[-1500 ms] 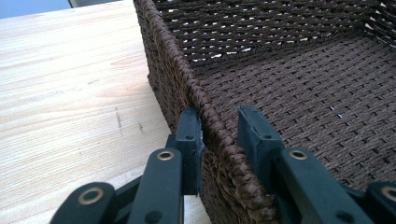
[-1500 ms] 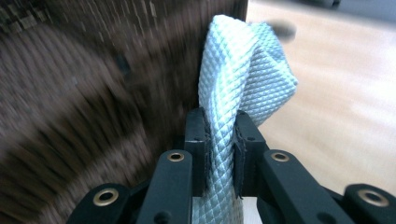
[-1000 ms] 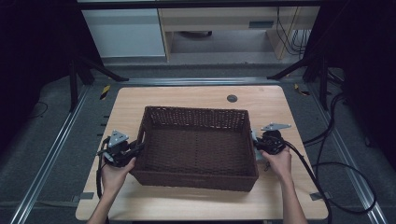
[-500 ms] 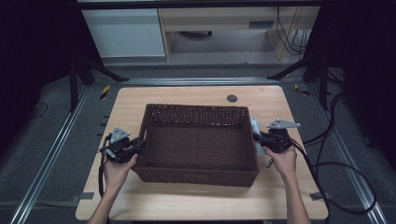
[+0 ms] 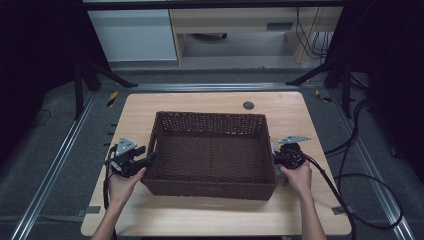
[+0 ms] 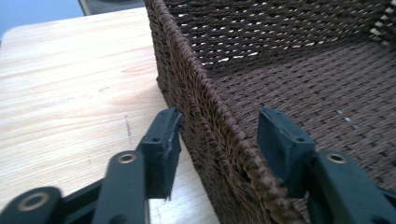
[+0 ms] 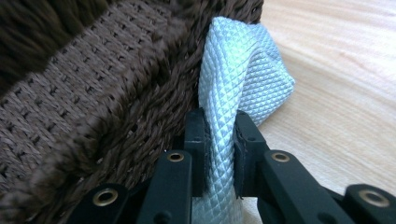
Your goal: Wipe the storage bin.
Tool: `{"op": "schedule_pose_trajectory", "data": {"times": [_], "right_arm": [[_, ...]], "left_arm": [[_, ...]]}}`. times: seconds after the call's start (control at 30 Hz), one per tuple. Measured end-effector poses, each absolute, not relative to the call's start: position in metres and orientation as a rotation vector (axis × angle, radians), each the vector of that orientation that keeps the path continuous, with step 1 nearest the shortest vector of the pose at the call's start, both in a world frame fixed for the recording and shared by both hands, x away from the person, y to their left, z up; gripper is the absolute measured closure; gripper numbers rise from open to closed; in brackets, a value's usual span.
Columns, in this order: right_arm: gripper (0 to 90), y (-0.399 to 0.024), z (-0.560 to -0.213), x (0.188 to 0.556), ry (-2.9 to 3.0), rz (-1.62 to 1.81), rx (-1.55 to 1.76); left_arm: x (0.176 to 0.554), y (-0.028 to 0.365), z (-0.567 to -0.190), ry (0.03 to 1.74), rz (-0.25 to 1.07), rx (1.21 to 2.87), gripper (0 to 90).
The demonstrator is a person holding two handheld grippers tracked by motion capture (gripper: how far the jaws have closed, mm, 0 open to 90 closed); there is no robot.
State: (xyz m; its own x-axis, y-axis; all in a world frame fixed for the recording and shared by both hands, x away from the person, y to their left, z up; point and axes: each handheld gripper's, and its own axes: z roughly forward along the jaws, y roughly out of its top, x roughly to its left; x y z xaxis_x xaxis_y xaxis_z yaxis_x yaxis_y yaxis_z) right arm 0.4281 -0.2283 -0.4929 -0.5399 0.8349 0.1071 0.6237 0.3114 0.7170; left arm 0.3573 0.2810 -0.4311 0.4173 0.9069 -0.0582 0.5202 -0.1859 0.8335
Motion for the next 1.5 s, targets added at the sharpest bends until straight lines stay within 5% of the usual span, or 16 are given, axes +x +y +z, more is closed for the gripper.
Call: {"op": "schedule_pose_trajectory", "data": {"times": [0.37,0.6,0.93,1.3,1.5], "right_arm": [[79.3,-0.242,-0.448,0.412,2.127,1.267,1.243],[79.3,-0.234,-0.458,0.415,2.188,1.213,1.234],[79.2,-0.227,-0.492,0.424,2.305,1.050,1.316],[79.2,-0.242,-0.441,0.411,2.099,1.298,1.210],[79.3,-0.233,-0.448,0.414,2.167,1.224,1.212]], "left_arm": [[0.349,0.280,-0.431,1.176,0.534,1.897,60.0],[0.347,0.274,-0.430,1.217,0.579,1.889,67.2],[0.352,0.273,-0.430,1.251,0.578,1.864,68.9],[0.363,0.273,-0.431,1.252,0.578,1.861,68.0],[0.364,0.272,-0.430,1.251,0.580,1.871,67.4]]}}
